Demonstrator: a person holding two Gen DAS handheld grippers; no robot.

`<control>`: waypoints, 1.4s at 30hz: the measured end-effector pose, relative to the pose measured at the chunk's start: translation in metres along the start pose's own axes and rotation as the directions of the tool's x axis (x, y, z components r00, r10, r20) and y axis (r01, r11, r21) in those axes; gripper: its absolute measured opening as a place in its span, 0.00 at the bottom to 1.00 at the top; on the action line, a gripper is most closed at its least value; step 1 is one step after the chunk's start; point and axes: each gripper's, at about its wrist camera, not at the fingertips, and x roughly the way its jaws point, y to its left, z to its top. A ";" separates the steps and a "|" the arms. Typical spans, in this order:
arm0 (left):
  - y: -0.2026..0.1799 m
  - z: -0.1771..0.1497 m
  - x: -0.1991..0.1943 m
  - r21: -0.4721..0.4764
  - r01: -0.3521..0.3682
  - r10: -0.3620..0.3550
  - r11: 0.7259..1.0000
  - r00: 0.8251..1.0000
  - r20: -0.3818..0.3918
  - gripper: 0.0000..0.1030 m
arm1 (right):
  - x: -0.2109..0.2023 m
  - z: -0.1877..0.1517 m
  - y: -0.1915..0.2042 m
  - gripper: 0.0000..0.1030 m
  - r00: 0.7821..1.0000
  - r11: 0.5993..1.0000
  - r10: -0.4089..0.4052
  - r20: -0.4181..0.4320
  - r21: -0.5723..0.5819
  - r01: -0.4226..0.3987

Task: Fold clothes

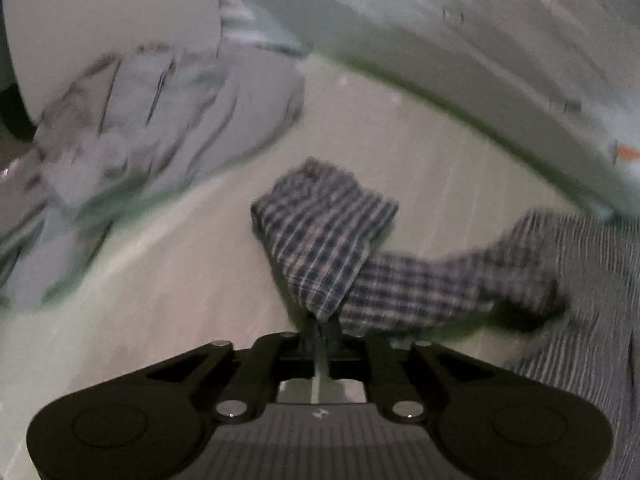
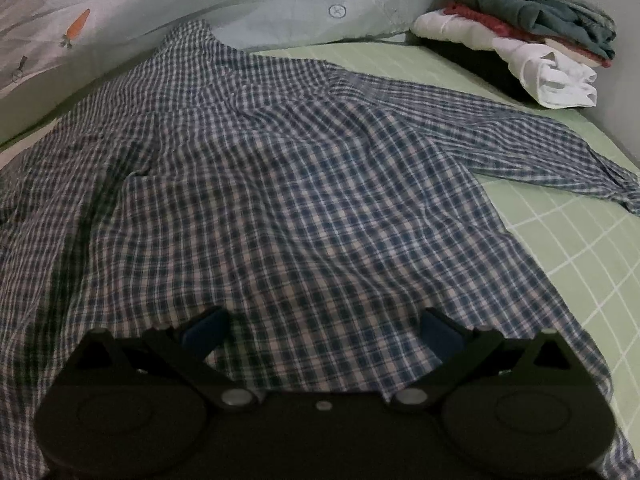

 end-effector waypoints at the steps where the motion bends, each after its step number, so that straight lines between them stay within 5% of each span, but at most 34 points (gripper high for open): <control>1: 0.001 -0.008 -0.001 0.014 0.002 -0.001 1.000 1.000 -0.019 0.16 | 0.000 -0.001 0.000 1.00 1.000 1.000 0.000 0.005 0.000 0.000; 5: 0.000 -0.017 -0.021 0.066 0.053 -0.052 0.996 0.998 -0.019 0.23 | -0.002 -0.003 0.003 1.00 1.000 1.000 -0.003 0.019 0.004 0.003; 12: -0.001 0.014 -0.039 0.047 0.078 -0.082 0.996 0.994 0.072 0.39 | -0.004 -0.006 0.005 1.00 1.000 1.000 -0.007 0.031 0.008 0.006; 18: -0.012 0.025 -0.008 0.113 0.002 -0.007 0.994 0.999 0.038 0.45 | -0.004 -0.007 0.005 1.00 0.999 1.000 -0.008 0.035 0.010 0.008; 23: -0.022 0.033 0.018 0.169 -0.059 0.057 0.984 0.998 0.013 0.60 | -0.004 -0.009 0.005 1.00 0.999 1.000 -0.012 0.042 0.013 0.012; 27: -0.029 0.040 0.038 0.215 -0.108 0.111 0.971 0.994 -0.002 0.61 | -0.003 -0.009 0.006 1.00 0.999 1.000 -0.016 0.049 0.019 0.016; 28: -0.031 0.040 0.040 0.227 -0.132 0.133 0.965 0.991 0.011 0.58 | -0.003 -0.009 0.006 1.00 0.999 1.000 -0.016 0.049 0.019 0.015; 32: -0.033 0.044 0.039 0.248 -0.160 0.151 0.956 0.987 0.055 0.10 | -0.003 -0.009 0.005 1.00 0.999 1.000 -0.014 0.052 0.017 0.013; 38: -0.018 0.061 0.010 0.145 -0.184 0.159 0.972 0.973 0.168 0.03 | -0.004 -0.011 0.005 1.00 0.998 1.000 -0.010 0.063 0.014 0.010; 42: 0.007 0.065 -0.044 0.040 -0.093 0.073 0.995 0.932 0.356 0.03 | -0.005 -0.013 0.005 1.00 0.997 1.000 -0.008 0.073 0.012 0.007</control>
